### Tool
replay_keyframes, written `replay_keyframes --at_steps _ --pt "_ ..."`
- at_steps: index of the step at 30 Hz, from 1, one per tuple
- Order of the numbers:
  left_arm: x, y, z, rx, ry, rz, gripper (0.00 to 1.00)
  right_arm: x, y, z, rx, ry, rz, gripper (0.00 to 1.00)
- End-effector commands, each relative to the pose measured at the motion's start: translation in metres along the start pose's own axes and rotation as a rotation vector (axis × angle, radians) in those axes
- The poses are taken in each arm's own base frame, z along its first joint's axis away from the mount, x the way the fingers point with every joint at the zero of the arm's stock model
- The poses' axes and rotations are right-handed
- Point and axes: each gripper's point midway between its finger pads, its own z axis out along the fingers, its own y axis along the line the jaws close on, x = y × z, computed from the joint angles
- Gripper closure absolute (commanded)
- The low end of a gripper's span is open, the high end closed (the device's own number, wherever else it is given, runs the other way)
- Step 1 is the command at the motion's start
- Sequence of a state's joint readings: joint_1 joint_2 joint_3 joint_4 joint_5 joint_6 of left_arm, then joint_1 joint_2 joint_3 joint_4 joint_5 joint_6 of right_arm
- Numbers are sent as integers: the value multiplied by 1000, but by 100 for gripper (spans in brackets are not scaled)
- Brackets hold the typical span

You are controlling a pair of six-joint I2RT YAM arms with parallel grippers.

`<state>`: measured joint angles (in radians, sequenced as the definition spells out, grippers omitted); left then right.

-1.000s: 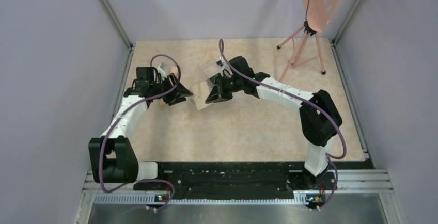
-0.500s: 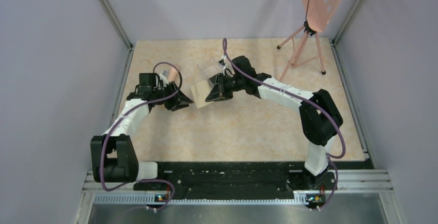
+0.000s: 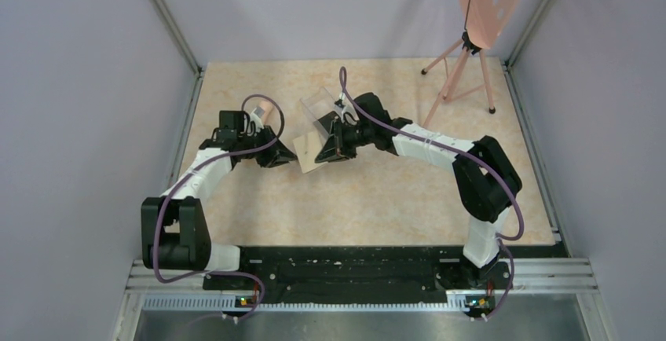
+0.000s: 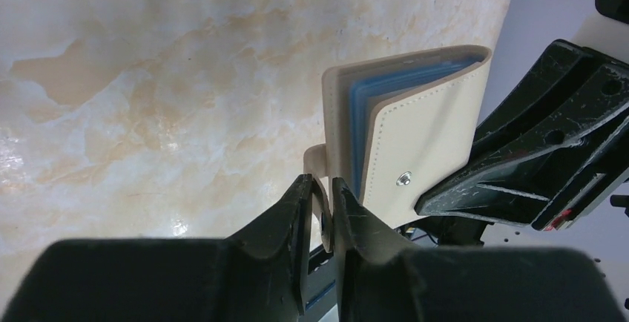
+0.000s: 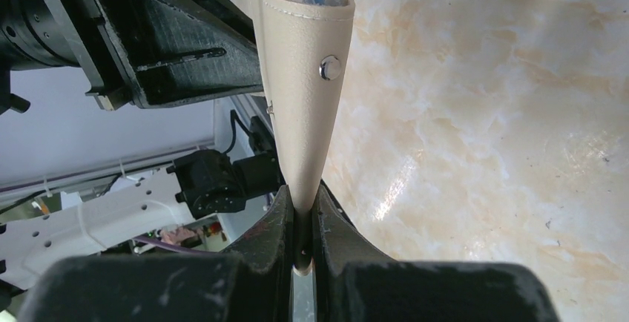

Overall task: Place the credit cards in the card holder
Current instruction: Open the card holder at the center of the board.

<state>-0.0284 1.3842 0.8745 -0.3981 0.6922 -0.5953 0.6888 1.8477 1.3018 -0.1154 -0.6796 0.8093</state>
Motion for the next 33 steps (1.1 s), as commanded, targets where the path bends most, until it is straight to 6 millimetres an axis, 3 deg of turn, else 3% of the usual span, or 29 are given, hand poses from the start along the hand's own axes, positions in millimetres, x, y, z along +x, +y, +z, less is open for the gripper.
replay_keyframes --at_steps 1,7,12,20,27,31,33 --pt "-3 -14 2 58 -4 65 79 -17 37 -19 -80 -75 -69 100" --pt "2 -8 1 24 6 70 76 -20 38 -19 -80 -85 -67 100" --pt "5 3 -1 -39 13 94 60 -22 39 -18 -83 -90 -69 100" --pt "3 6 -1 -57 11 101 74 -20 38 -17 -86 -83 -63 100" --pt "-1 5 0 -58 10 109 47 -17 36 -18 -87 -76 -60 100" --pt "-4 4 2 -55 9 118 46 -14 35 -18 -88 -68 -55 100" --pt "-6 3 2 -53 9 123 51 -13 33 -17 -88 -64 -54 100"
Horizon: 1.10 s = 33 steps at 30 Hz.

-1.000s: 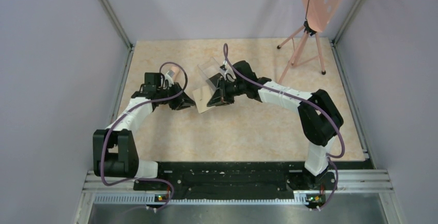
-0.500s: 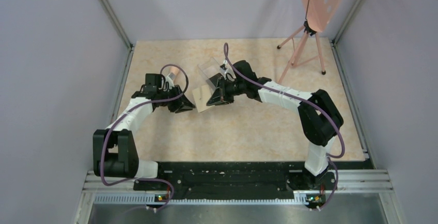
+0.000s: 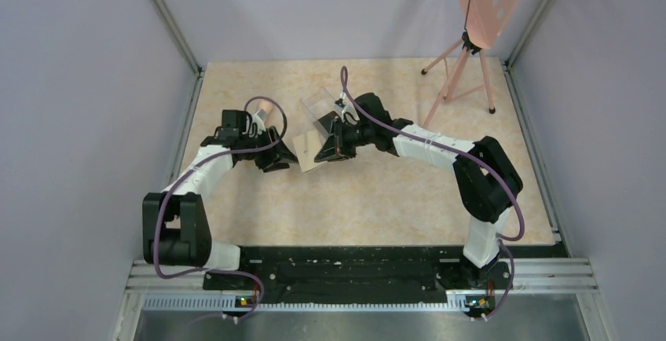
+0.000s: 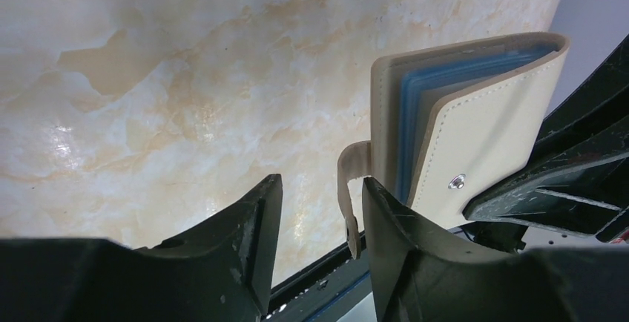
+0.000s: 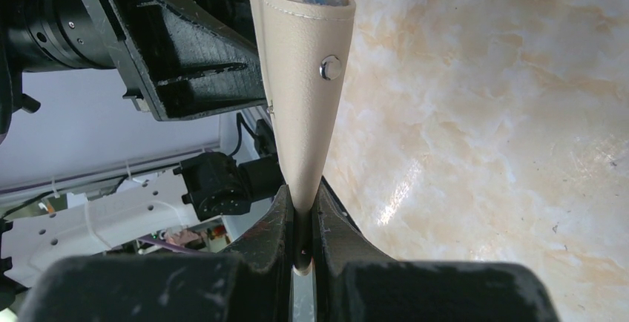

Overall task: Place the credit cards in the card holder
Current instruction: Open the card holder at the center of the board.

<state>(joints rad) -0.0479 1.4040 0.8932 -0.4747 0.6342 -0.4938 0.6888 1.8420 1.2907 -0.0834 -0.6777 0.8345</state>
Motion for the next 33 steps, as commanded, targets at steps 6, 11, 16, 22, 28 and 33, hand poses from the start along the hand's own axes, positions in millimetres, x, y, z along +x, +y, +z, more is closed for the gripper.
replay_keyframes --at_steps 6,11,16,22,28,33 --pt "-17 -10 -1 13 -21 69 67 -11 31 -17 -76 -51 -61 100" --pt "-16 -11 -1 24 -14 82 82 -11 33 -17 -79 -53 -61 100" --pt "-20 -20 -10 33 -16 137 100 -11 35 -19 -88 -53 -79 96" --pt "-44 -56 -56 32 -145 452 100 -20 33 -36 -3 -137 -171 40" --pt "-59 -78 -94 13 -285 779 100 -42 47 -76 95 -297 -315 11" --pt "-68 -96 -113 26 -399 992 100 -55 59 -99 141 -358 -422 7"
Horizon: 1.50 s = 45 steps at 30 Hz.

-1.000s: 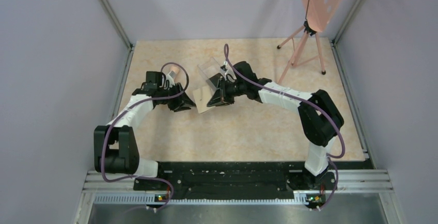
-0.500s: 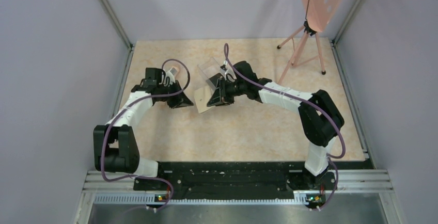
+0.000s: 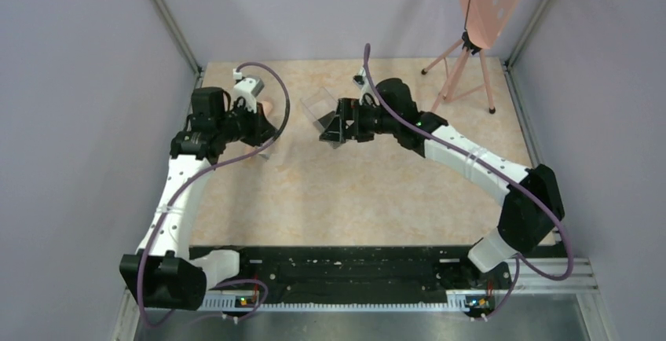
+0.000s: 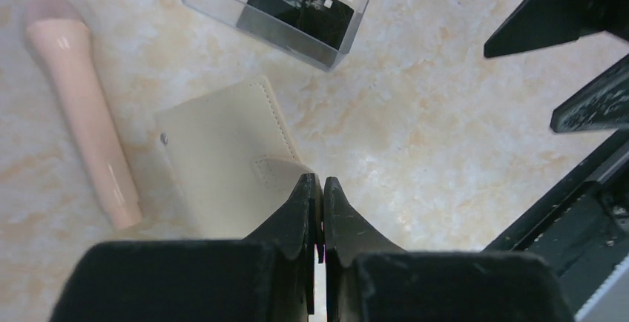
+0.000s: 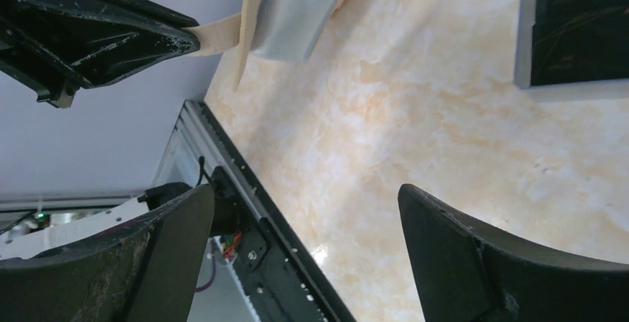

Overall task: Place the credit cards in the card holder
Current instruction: Open the card holder at the center of the board.

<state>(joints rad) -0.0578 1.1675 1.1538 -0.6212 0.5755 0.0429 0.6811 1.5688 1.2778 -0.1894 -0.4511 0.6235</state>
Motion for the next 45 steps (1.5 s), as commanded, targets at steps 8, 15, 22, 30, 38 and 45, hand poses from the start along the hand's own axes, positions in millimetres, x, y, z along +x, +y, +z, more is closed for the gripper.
replay_keyframes --at_steps 8,15,22,30,38,45 --pt "-60 -45 -24 200 -256 415 100 -51 23 -34 22 -111 -295 6" --pt "-47 -80 -33 421 -242 551 100 -54 54 -42 -131 -127 -425 6" --pt "-18 -128 -48 715 -308 781 100 -50 75 -41 -272 -110 -471 7" --pt "1 -153 -59 859 -365 876 100 -42 94 -36 -430 -60 -485 7" --pt "10 -170 -63 948 -432 947 100 -34 103 -34 -579 0 -436 11" --pt "5 -168 -58 938 -439 969 100 -17 110 -39 -697 92 -359 18"
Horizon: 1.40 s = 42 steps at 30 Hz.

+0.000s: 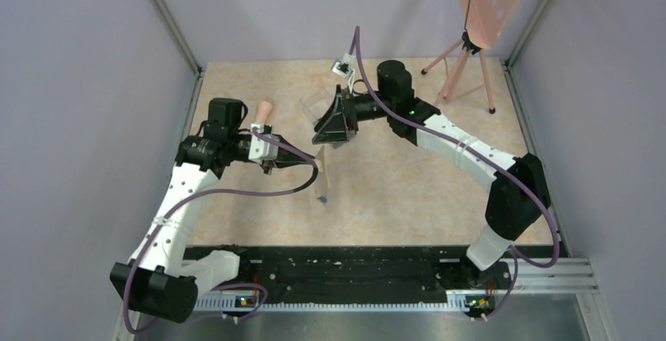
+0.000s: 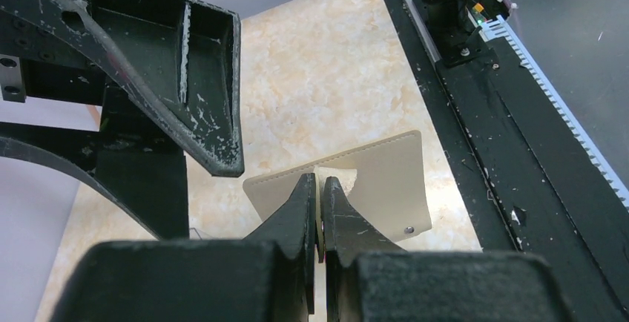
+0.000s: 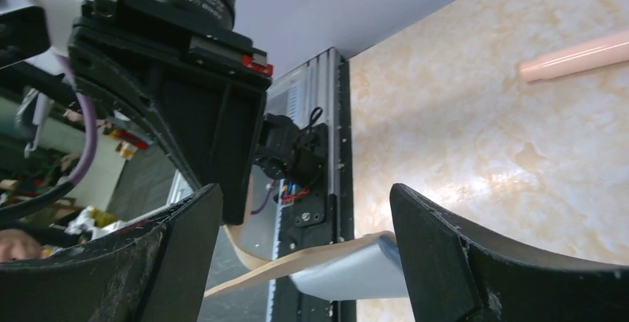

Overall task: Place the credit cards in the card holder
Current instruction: Open the card holder at the center of the board.

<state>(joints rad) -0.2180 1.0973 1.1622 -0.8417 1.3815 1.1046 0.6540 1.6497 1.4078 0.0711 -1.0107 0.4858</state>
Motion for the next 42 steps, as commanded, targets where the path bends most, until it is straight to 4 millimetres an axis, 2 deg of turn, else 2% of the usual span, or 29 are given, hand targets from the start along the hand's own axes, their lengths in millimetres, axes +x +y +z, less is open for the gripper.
replay_keyframes --at_steps 1,10,18,27,30,36,41,42 --pt "-11 2 2 18 -43 73 100 -6 25 -5 -127 7 -25 18" --pt "-3 8 2 1 -16 74 100 14 42 -13 -212 81 34 25" --pt "2 21 0 -75 25 -18 100 32 42 -23 -153 127 61 26" --pt "-6 44 -1 -187 -14 -34 100 45 46 -30 -118 145 64 26" --pt "-9 47 0 -188 -25 -68 100 47 44 -31 -77 135 51 25" --pt "-13 50 1 -178 -46 -97 100 47 26 -26 93 105 1 23" --pt "-15 49 3 -150 -60 -126 100 43 14 -15 181 90 -34 25" --pt "-15 50 3 -147 -61 -131 100 41 14 -13 184 87 -35 28"
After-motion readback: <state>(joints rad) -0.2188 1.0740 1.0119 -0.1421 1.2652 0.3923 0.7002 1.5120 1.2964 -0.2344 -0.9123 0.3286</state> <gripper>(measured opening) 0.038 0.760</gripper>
